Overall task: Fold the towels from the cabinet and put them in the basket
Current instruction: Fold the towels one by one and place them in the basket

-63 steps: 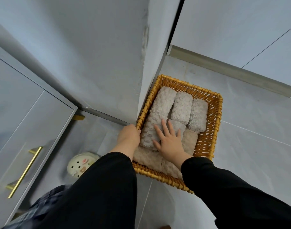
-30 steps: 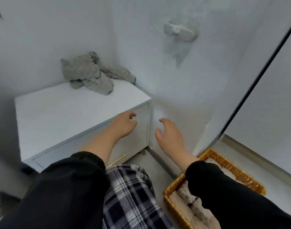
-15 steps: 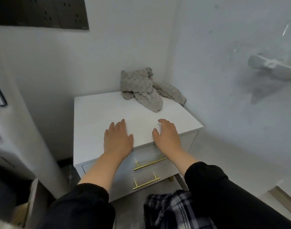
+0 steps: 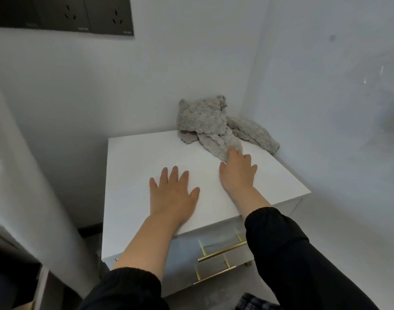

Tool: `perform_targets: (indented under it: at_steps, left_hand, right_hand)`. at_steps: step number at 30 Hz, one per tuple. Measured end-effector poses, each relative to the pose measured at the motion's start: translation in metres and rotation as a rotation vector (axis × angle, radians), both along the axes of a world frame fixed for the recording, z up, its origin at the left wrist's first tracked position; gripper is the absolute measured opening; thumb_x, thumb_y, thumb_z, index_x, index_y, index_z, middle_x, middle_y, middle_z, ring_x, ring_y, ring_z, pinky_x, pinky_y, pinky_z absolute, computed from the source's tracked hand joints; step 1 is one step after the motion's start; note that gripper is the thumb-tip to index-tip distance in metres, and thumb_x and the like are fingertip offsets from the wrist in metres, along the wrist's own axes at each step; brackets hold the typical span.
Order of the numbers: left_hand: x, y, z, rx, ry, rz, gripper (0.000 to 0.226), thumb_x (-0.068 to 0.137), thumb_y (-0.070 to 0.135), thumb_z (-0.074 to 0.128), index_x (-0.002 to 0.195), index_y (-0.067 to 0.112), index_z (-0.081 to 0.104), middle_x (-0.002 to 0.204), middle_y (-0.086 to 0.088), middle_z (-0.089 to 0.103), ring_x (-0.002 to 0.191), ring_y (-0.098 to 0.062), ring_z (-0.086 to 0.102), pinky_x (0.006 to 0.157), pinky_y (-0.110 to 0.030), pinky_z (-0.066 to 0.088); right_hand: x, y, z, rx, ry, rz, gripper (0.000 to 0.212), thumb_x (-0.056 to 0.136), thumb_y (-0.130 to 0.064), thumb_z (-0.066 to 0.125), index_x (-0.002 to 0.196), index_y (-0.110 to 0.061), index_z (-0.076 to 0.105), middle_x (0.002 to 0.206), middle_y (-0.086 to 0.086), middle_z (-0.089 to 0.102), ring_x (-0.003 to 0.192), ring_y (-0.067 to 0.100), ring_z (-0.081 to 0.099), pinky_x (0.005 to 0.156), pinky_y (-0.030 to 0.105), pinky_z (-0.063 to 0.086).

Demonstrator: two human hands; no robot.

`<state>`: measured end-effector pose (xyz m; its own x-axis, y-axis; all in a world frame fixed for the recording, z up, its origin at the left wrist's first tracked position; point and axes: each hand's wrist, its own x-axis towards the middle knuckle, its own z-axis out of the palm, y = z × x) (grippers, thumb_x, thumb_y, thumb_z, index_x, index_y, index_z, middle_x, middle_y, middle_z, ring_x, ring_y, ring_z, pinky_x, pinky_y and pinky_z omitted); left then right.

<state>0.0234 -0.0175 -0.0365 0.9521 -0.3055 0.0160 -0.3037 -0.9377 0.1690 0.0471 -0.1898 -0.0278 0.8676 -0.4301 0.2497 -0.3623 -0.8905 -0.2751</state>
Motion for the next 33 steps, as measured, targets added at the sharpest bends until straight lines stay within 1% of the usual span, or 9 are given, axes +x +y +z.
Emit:
perform_targets:
  at_steps: [3, 7, 10, 14, 18, 20, 25, 29, 33]
  left_hand:
    - [0.001, 0.002, 0.002, -0.036, -0.001, 0.002, 0.060, 0.097, 0.053, 0.024, 0.151, 0.026, 0.017, 0.161, -0.001, 0.005, 0.148, -0.024, -0.003, 0.117, -0.050, 0.005]
    - [0.001, 0.003, 0.003, -0.145, -0.011, 0.023, 0.060, 0.098, 0.047, 0.033, 0.151, 0.024, 0.017, 0.160, -0.001, 0.007, 0.148, -0.021, 0.002, 0.117, -0.047, 0.005]
    - [0.001, 0.005, 0.006, -0.382, -0.021, 0.056, 0.065, 0.097, 0.038, 0.044, 0.152, 0.023, 0.013, 0.160, 0.000, 0.010, 0.147, -0.017, 0.007, 0.119, -0.042, 0.008]
    - [-0.010, 0.003, 0.024, -0.829, 0.005, 0.018, 0.071, 0.095, 0.029, 0.054, 0.152, 0.020, 0.013, 0.159, 0.002, 0.016, 0.145, -0.014, 0.015, 0.118, -0.033, 0.016]
    - [-0.027, -0.002, 0.039, -0.943, 0.021, -0.130, 0.082, 0.088, 0.038, 0.064, 0.151, 0.028, 0.013, 0.156, 0.011, 0.019, 0.143, -0.006, 0.017, 0.112, -0.023, 0.017]
    - [-0.033, -0.006, 0.044, -0.912, 0.032, -0.155, 0.092, 0.081, 0.045, 0.070, 0.151, 0.031, 0.012, 0.155, 0.014, 0.018, 0.141, -0.004, 0.018, 0.112, -0.022, 0.017]
    - [-0.034, -0.013, 0.051, -1.028, -0.024, -0.243, 0.080, 0.072, 0.049, 0.078, 0.138, 0.033, 0.037, 0.139, 0.010, 0.047, 0.128, -0.010, 0.046, 0.104, -0.039, 0.043]
    - [-0.040, -0.008, 0.061, -1.041, -0.094, -0.138, 0.031, 0.077, 0.017, 0.073, 0.096, 0.037, 0.060, 0.096, 0.011, 0.067, 0.089, -0.004, 0.061, 0.083, -0.031, 0.053]
    - [-0.039, -0.005, 0.065, -1.147, 0.068, -0.085, 0.015, 0.085, 0.022, 0.069, 0.096, 0.032, 0.070, 0.094, 0.010, 0.071, 0.087, -0.003, 0.066, 0.078, -0.024, 0.055]
  right_hand:
    - [-0.002, -0.010, 0.005, -0.132, -0.053, -0.021, 0.020, 0.090, -0.008, 0.043, 0.095, -0.016, 0.060, 0.104, 0.004, 0.058, 0.102, 0.026, 0.047, 0.080, 0.037, 0.030]
    - [-0.013, -0.021, 0.020, 0.068, -0.172, -0.037, 0.019, 0.091, -0.011, 0.046, 0.092, -0.012, 0.065, 0.099, 0.006, 0.058, 0.103, 0.029, 0.047, 0.079, 0.035, 0.032]
    - [-0.027, -0.023, 0.048, 0.468, -0.403, 0.082, 0.016, 0.091, -0.016, 0.050, 0.082, -0.007, 0.060, 0.092, 0.004, 0.059, 0.092, 0.024, 0.052, 0.080, 0.033, 0.043]
    - [-0.056, -0.014, 0.089, 1.084, -0.551, 0.252, 0.019, 0.096, -0.018, 0.047, 0.079, -0.011, 0.049, 0.075, 0.008, 0.045, 0.072, 0.021, 0.042, 0.067, 0.032, 0.035]
    - [-0.079, -0.010, 0.102, 1.722, -0.563, 0.365, 0.027, 0.102, -0.017, 0.038, 0.106, -0.001, 0.059, 0.100, 0.016, 0.068, 0.095, 0.026, 0.066, 0.084, 0.036, 0.054]
    - [-0.090, -0.008, 0.104, 1.869, -0.522, 0.371, 0.035, 0.102, -0.021, 0.035, 0.115, 0.001, 0.059, 0.112, 0.018, 0.067, 0.103, 0.027, 0.066, 0.087, 0.039, 0.055]
    - [-0.111, -0.005, 0.101, 1.823, -0.384, 0.325, 0.028, 0.101, -0.018, 0.042, 0.108, -0.002, 0.065, 0.106, 0.017, 0.071, 0.098, 0.028, 0.069, 0.078, 0.042, 0.058]
    - [-0.111, -0.004, 0.095, 1.700, -0.381, 0.196, 0.027, 0.100, -0.015, 0.046, 0.116, 0.001, 0.062, 0.107, 0.017, 0.070, 0.098, 0.028, 0.069, 0.086, 0.046, 0.055]
    - [-0.109, -0.013, 0.095, 1.666, -0.466, 0.168, 0.028, 0.099, -0.028, 0.048, 0.091, -0.008, 0.064, 0.075, 0.006, 0.070, 0.064, 0.014, 0.069, 0.055, 0.028, 0.058]
